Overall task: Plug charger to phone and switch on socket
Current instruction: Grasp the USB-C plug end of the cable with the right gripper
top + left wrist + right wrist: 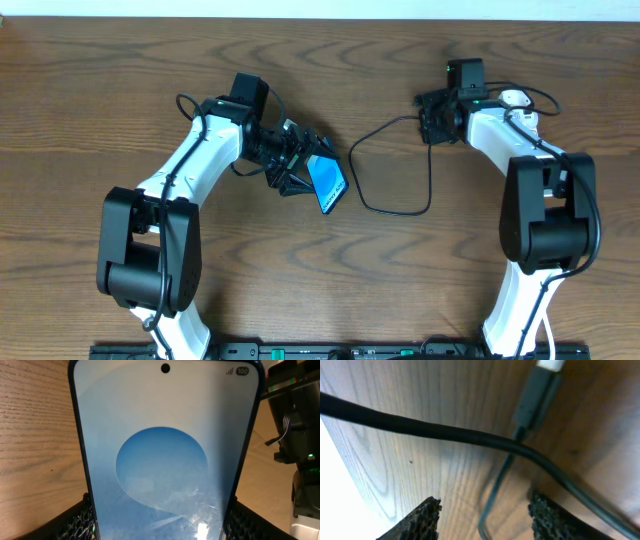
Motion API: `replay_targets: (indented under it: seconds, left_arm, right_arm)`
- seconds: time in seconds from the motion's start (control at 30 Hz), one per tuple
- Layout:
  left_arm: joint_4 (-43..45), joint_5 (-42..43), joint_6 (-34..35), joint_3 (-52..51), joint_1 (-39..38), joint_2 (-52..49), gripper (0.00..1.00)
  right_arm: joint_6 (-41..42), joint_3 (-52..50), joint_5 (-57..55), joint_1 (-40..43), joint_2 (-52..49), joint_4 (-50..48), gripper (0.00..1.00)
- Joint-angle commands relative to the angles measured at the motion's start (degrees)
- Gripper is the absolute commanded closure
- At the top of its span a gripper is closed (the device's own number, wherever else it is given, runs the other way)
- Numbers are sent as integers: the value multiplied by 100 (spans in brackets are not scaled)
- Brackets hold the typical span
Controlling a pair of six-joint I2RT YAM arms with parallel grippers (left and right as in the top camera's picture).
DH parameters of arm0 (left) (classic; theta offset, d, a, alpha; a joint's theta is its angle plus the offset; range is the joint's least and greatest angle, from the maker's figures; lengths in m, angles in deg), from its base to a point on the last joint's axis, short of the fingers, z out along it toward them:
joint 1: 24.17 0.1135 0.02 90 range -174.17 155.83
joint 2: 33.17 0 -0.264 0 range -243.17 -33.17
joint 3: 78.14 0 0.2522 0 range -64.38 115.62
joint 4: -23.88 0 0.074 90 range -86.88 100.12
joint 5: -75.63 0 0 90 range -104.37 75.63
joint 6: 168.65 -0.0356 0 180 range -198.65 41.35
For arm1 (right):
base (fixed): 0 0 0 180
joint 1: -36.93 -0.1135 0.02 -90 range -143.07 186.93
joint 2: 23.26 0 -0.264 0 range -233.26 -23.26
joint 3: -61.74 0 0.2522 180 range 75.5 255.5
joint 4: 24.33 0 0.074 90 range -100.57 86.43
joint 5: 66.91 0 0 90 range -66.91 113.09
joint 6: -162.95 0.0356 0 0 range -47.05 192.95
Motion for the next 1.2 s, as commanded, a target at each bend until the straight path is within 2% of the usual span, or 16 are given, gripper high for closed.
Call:
replay_targets:
  seconds: [0.0,0.07,0.33,0.53,0.93,1.1,1.17]
  left_arm:
    - [-9,203,9,26,15,122,31]
    - [-11,205,9,26,15,122,31]
    - [-9,203,9,26,15,122,31]
    - [-9,203,9,26,15,122,31]
    - [-9,203,9,26,15,122,31]
    - [-9,203,9,26,15,122,31]
    - [-9,203,9,26,15,122,31]
  right_arm:
    - [131,48,-310,-114,-284,103,48]
    - [125,46,-573,-111,-289,330,51]
    - [17,46,-1266,-39,-289,863,51]
    - [-66,46,-1281,-63,-289,468,53]
    - [-61,46,-1266,-330,-352,437,59]
    - [-4,46,-1261,-343,-540,527,65]
    - [31,46,-1259,-341,-597,555,71]
